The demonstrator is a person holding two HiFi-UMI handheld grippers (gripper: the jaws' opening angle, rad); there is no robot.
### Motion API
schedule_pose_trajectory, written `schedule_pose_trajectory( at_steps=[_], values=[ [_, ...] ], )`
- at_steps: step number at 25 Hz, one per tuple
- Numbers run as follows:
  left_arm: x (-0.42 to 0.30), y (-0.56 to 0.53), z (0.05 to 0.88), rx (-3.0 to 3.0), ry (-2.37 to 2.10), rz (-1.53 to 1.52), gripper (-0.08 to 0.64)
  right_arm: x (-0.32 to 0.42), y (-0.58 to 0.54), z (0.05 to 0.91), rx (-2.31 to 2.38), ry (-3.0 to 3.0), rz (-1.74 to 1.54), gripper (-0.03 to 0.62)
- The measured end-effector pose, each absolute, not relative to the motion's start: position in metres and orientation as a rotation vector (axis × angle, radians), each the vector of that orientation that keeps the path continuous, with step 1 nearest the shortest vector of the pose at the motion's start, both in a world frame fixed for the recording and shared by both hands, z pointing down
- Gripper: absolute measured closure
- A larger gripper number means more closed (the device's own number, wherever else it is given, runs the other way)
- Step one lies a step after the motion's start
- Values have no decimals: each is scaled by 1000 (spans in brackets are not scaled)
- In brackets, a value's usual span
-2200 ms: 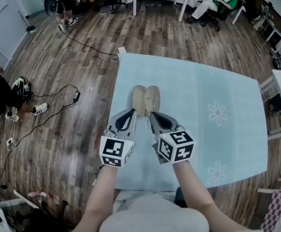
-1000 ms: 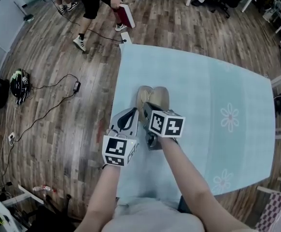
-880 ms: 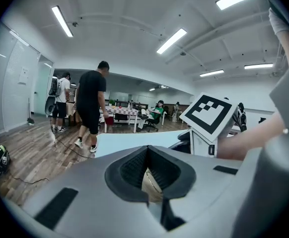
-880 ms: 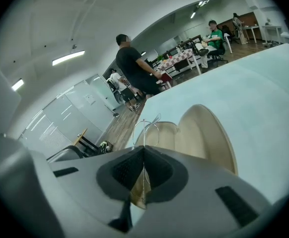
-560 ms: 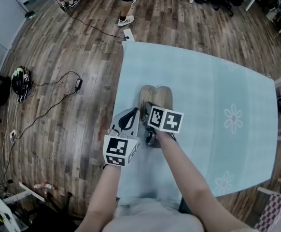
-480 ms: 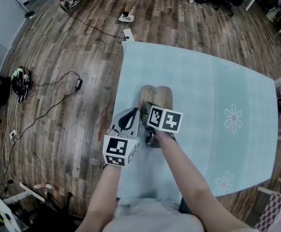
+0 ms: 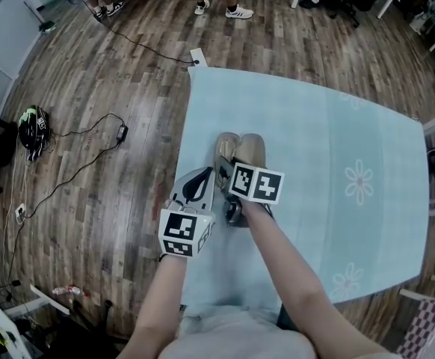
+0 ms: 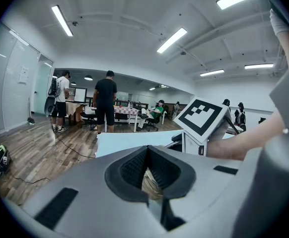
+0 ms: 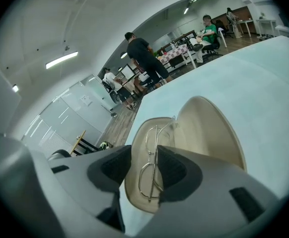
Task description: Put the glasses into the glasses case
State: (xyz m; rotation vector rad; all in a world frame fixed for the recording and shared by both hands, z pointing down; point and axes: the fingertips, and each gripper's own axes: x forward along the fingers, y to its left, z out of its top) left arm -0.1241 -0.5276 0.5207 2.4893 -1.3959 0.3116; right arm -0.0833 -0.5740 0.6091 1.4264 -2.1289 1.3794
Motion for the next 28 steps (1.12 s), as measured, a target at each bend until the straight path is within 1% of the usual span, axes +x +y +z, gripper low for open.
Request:
schedule_pose_trajectory(
  at_steps=[2,6,12,14,17,19,20,28],
  values=[
    [-124,-526,518,2495,-1397,312,551,-86,-573,606,1405,-2152,1364,397],
    [-124,-522,514,2505,-1401,315,551,-89,-568,602,1365,-2170,1307,351],
    [-121,-517,502,2523,-1405,300,551,-83,-561,590,1390,-2179,1278,352],
    [-120,-514,497,2531,-1406,298,551,-80,-558,585,1410,-2177,1259,419],
    [-119,-509,493,2541,-1408,292,551,-75,-556,578,1437,-2184,1211,502],
    [-119,-506,490,2539,-1411,279,551,-73,-553,571,1445,-2205,1198,574],
    [-120,-504,488,2537,-1413,271,551,-73,-550,567,1440,-2224,1202,584],
    [-116,-489,473,2550,-1426,239,551,-70,-533,533,1429,-2340,1106,586]
  ],
)
